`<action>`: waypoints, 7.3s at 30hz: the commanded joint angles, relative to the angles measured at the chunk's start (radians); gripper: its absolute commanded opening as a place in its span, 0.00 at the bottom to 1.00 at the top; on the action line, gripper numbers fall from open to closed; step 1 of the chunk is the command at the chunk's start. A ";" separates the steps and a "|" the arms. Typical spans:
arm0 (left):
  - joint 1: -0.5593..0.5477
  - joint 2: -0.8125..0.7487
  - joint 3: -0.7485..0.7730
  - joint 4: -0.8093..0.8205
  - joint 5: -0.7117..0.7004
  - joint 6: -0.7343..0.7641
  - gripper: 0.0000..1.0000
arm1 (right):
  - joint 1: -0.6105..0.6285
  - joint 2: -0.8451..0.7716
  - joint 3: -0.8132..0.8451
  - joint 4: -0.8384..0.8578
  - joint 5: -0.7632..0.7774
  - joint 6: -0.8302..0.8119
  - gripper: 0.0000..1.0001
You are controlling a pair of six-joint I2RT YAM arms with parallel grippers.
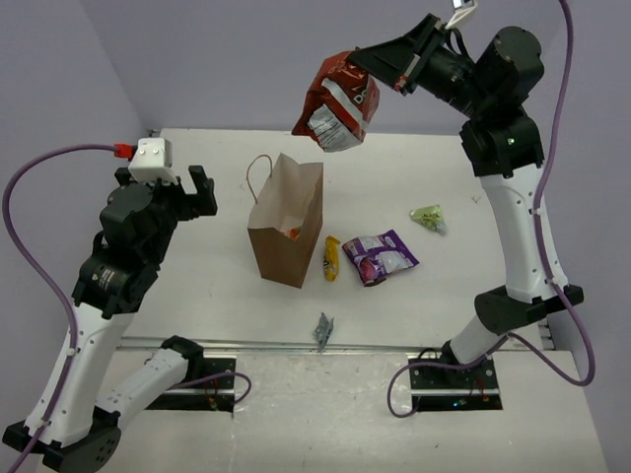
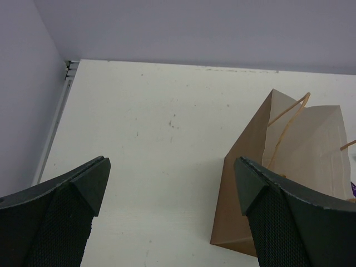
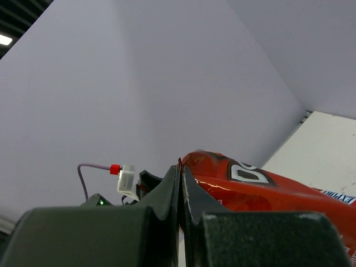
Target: Place the snacks into the paper bag
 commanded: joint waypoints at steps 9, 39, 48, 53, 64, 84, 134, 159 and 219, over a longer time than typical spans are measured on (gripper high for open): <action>-0.004 -0.007 0.035 -0.001 0.004 0.026 1.00 | 0.068 0.077 0.017 0.190 -0.183 0.122 0.00; -0.004 0.007 0.069 -0.014 -0.040 0.001 1.00 | 0.153 0.068 -0.230 0.002 -0.178 -0.015 0.88; 0.016 0.096 0.136 0.028 -0.028 0.112 1.00 | 0.030 -0.004 -0.277 -0.179 0.064 -0.081 0.91; 0.084 0.055 0.084 0.061 0.061 0.052 1.00 | -0.040 -0.122 -0.460 -0.495 0.515 -0.073 0.95; 0.098 0.041 0.089 0.007 0.081 0.018 1.00 | -0.278 -0.121 -0.828 -0.566 0.687 -0.090 0.99; 0.088 0.027 0.129 -0.005 0.013 0.064 1.00 | -0.390 0.258 -0.827 -0.497 0.684 0.290 0.99; 0.110 0.053 0.116 0.039 0.105 0.060 1.00 | 0.186 0.204 0.003 -0.323 0.213 -0.343 0.00; 0.101 0.044 0.095 0.042 0.101 0.055 1.00 | 0.246 -0.252 -0.709 -0.285 0.557 -0.385 0.99; 0.085 0.055 -0.014 0.156 0.133 -0.002 1.00 | 0.196 -0.091 -0.586 -0.342 0.485 -0.374 0.00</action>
